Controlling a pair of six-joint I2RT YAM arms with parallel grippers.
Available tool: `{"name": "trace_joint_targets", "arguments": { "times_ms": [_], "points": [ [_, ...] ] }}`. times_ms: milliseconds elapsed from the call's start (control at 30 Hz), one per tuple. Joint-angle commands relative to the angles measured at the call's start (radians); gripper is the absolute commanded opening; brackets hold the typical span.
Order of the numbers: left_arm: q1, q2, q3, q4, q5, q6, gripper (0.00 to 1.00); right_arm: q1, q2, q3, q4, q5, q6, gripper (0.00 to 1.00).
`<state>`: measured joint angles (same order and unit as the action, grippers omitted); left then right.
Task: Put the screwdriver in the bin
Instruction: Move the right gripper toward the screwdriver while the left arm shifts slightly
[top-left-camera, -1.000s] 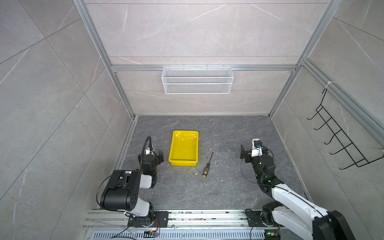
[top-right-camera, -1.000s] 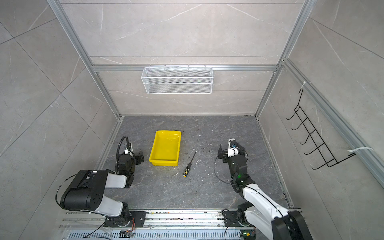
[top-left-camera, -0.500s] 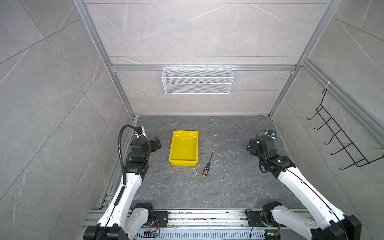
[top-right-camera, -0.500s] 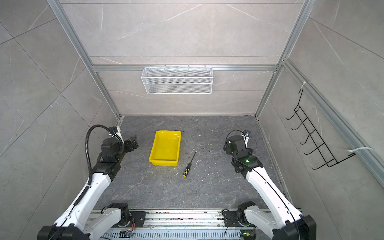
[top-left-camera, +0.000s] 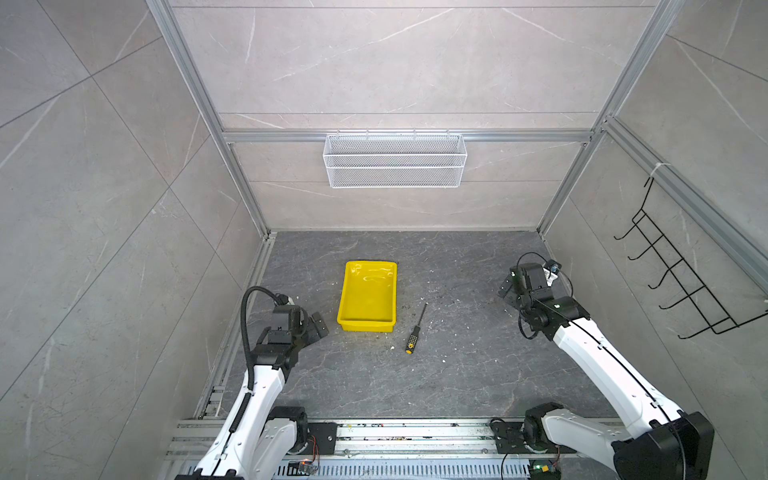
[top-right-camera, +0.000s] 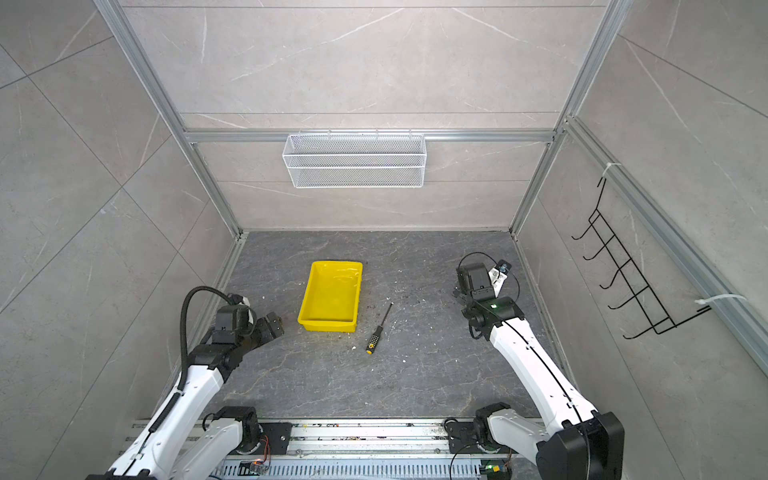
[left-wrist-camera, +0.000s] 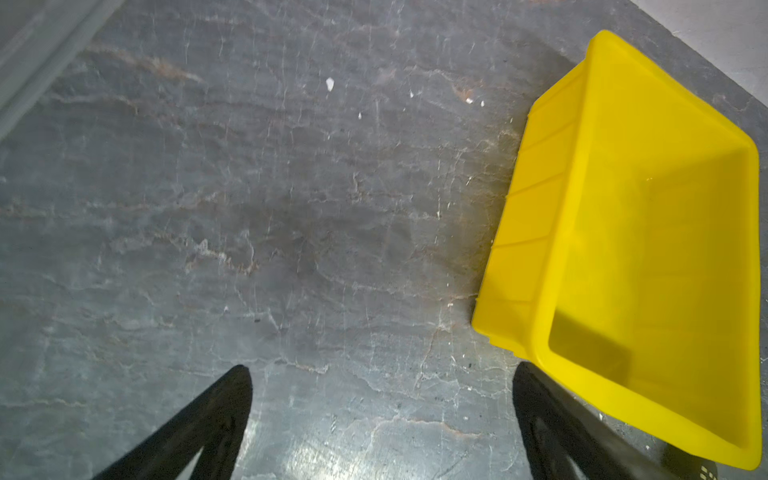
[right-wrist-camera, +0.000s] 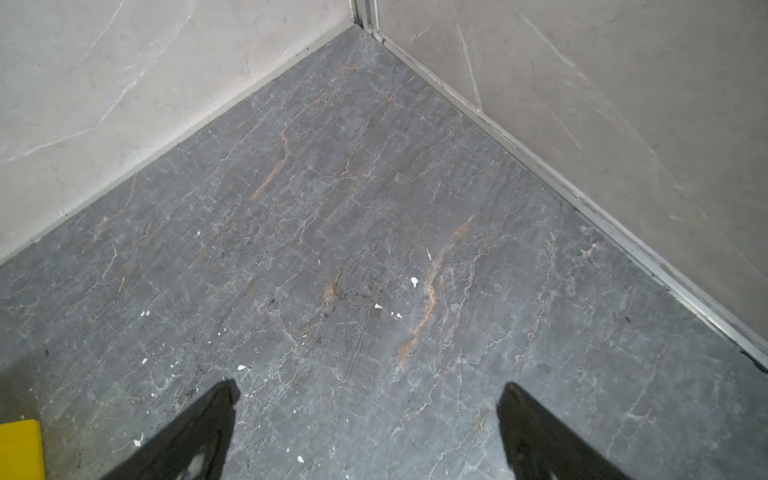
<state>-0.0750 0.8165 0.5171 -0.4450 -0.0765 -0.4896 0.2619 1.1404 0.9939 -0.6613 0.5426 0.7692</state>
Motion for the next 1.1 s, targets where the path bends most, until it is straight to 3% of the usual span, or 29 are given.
{"name": "trace_joint_targets", "arguments": {
  "times_ms": [0,100,333,467,567,633,733,833,967,1067],
  "points": [
    [0.0,-0.07,-0.043,0.02,0.005,-0.076,1.0,-0.006,0.015,0.003,-0.061,0.054,0.069,1.0],
    [0.0,-0.117,-0.071,0.02,0.006,-0.102,1.0,-0.008,-0.025,-0.047,0.066,-0.12,-0.107,1.0],
    [0.0,-0.22,-0.104,-0.029,-0.096,-0.171,1.0,-0.012,0.005,0.097,-0.198,-0.133,-0.156,1.0],
    [0.0,-0.268,-0.127,-0.06,-0.163,-0.232,1.0,-0.01,0.041,0.11,-0.152,-0.273,-0.146,0.99],
    [0.0,-0.289,-0.142,-0.045,-0.122,-0.204,1.0,0.008,0.057,0.048,-0.001,-0.374,-0.021,0.97],
    [0.0,-0.3,-0.14,-0.058,-0.135,-0.201,1.0,0.08,0.096,0.014,0.105,-0.392,0.098,0.94],
    [0.0,-0.322,-0.132,-0.083,-0.182,-0.216,1.0,0.285,0.215,0.057,0.155,-0.267,0.207,0.92],
    [0.0,-0.363,-0.146,-0.086,-0.196,-0.231,1.0,0.422,0.361,0.144,0.121,-0.218,0.329,0.92],
    [-0.001,-0.41,-0.164,-0.082,-0.184,-0.226,1.0,0.536,0.41,0.114,0.159,-0.176,0.477,0.9],
    [0.0,-0.429,-0.172,-0.079,-0.189,-0.226,1.0,0.572,0.408,0.041,0.242,-0.218,0.537,0.87]
  ]
}}
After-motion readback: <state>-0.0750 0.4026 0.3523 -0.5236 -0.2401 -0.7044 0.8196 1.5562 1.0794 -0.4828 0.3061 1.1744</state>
